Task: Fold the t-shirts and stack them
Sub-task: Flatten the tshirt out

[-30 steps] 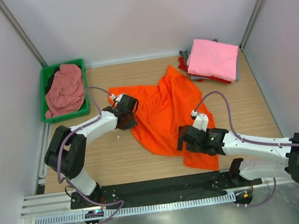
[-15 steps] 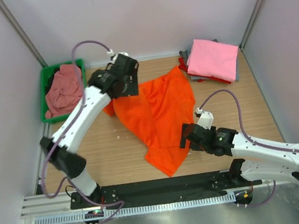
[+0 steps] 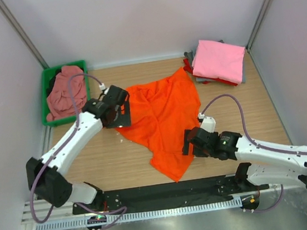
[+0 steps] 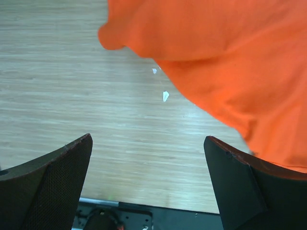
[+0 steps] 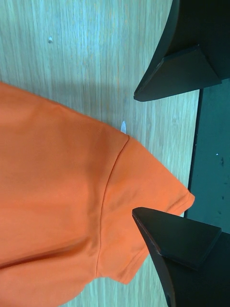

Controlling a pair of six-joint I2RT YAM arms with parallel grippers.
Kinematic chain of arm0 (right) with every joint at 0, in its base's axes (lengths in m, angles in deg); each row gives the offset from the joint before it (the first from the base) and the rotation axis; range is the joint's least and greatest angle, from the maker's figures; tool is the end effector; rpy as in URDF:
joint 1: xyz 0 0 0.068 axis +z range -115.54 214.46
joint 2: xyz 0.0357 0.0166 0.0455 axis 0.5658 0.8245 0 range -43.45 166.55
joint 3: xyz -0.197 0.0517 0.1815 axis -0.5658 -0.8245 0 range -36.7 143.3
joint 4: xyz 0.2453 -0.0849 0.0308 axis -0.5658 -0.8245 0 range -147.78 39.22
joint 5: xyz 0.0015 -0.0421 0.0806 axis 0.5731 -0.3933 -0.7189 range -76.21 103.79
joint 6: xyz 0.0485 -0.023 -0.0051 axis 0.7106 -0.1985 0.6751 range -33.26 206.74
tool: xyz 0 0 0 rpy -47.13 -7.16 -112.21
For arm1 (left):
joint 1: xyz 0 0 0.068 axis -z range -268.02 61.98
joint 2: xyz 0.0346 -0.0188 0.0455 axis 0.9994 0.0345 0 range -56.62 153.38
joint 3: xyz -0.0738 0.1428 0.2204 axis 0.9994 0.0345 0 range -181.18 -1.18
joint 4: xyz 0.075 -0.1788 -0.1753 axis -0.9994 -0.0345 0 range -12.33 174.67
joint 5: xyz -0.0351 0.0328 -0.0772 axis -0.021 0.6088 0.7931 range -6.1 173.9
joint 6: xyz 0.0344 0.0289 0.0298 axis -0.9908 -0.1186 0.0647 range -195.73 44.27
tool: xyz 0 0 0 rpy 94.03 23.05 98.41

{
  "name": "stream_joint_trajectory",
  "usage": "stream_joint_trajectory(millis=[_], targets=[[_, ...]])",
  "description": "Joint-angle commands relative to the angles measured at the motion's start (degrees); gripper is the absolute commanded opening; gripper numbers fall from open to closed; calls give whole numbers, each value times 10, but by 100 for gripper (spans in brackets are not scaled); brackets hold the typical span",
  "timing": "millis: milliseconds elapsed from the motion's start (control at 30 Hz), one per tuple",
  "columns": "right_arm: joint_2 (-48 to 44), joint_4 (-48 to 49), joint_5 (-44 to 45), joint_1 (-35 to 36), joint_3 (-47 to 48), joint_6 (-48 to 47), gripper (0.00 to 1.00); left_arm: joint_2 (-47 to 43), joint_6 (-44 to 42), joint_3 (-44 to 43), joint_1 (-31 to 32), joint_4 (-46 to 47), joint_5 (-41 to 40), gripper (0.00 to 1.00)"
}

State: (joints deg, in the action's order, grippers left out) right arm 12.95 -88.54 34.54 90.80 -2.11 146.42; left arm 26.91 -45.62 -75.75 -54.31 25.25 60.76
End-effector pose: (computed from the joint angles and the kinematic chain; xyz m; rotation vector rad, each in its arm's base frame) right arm 0.1092 0.1411 0.2055 0.2002 2.5349 0.3396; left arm 0.2413 -0.1443 0.2977 -0.0199 2.6085 0.1900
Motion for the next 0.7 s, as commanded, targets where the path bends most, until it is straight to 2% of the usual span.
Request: stream_joint_trajectory(millis=[0, 67, 167, 200, 300, 367, 467, 667], targets=[[39, 37, -25, 1, 18, -14, 100, -46, 13, 50, -33, 52, 11, 97], [63, 44, -24, 8, 28, -15, 100, -66, 14, 91, -53, 88, 50, 93], [79, 52, -24, 11, 33, -16, 100, -64, 21, 130, -65, 127, 63, 84], [86, 56, -25, 11, 33, -16, 100, -62, 26, 140, -69, 138, 67, 76], [94, 57, -23, 11, 37, -18, 100, -56, 57, 184, -103, 203, 114, 63], [98, 56, -20, 11, 40, -23, 100, -52, 82, 225, -132, 260, 141, 58], [102, 55, -16, 11, 39, -28, 100, -36, 101, 257, -149, 320, 152, 56], [121, 64, -14, 11, 41, -40, 100, 34, 118, 259, -154, 394, 134, 57]])
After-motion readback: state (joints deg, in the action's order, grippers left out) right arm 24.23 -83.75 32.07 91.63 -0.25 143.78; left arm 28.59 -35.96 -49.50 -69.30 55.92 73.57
